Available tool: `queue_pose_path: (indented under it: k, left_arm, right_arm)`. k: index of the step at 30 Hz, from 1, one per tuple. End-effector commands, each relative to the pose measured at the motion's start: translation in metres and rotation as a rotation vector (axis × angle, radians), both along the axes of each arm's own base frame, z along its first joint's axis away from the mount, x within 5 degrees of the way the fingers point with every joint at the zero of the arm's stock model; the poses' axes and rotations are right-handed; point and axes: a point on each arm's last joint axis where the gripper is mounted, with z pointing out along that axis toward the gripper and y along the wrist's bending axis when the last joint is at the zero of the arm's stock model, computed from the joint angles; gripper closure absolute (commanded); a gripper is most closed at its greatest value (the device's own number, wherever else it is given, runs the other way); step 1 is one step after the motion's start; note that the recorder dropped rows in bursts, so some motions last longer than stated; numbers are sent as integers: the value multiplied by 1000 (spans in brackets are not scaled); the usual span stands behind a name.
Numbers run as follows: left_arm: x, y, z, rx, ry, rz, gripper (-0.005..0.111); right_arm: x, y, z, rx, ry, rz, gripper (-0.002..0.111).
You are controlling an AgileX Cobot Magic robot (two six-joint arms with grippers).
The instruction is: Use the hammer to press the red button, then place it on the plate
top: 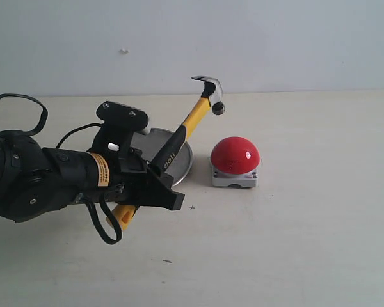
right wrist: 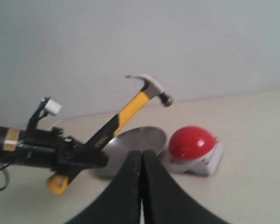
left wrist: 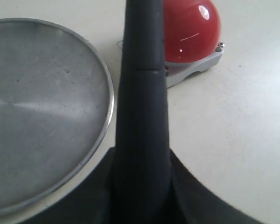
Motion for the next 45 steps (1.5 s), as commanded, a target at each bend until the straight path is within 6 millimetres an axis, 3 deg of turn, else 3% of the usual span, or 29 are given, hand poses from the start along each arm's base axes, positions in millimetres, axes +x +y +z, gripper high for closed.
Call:
queue_pose_path:
  k: [1, 19, 31, 39, 45]
  left_arm:
    - [3, -8, 18, -96, -82, -19, 107]
    - [3, -8, 18, -86, -103, -40, 107]
    - [3, -8, 18, -87, -104, -40, 107]
    - [1, -6, 30, -108, -125, -35, 107]
    - [-5, -4, 36, -191, -66, 64, 107]
  right_arm:
    - [-6, 10, -9, 78, 131, 121, 108]
    - [-7, 11, -10, 69, 143, 136, 108]
    - [3, -4, -11, 92, 136, -186, 108]
    - [3, -4, -11, 91, 136, -194, 108]
    - [3, -4, -11, 91, 136, -194, 108]
